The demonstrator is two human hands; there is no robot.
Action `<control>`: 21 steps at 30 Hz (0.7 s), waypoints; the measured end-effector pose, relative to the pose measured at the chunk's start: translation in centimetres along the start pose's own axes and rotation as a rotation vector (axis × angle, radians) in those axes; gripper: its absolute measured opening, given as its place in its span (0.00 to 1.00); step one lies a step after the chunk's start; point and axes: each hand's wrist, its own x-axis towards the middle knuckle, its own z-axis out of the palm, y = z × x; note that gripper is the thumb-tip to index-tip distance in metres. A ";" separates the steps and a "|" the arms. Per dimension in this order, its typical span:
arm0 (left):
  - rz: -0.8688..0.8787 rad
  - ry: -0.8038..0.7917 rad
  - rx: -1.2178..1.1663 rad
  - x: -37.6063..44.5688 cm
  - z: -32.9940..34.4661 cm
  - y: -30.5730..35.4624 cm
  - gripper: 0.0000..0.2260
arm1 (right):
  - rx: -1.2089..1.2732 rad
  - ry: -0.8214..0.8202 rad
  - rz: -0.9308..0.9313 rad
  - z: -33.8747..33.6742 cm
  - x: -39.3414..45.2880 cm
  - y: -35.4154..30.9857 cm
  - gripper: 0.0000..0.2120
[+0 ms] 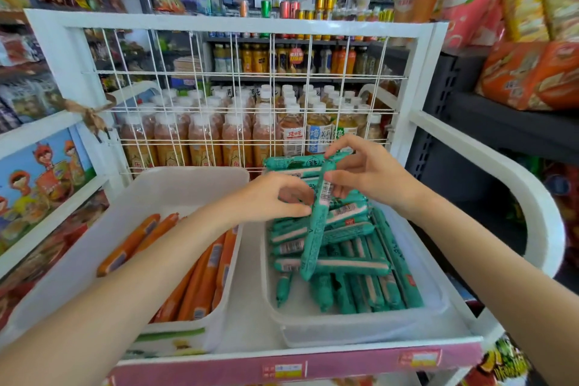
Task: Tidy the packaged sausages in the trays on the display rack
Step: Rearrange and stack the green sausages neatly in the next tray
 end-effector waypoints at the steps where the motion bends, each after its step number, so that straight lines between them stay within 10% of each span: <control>1: 0.000 0.017 -0.051 0.2 0.1 0.2 0.11 | 0.001 0.015 0.004 0.1 0.0 0.0 0.11; 21: 0.063 0.074 -0.115 -0.7 0.2 0.2 0.14 | 0.440 -0.086 0.265 -0.5 0.5 -0.8 0.11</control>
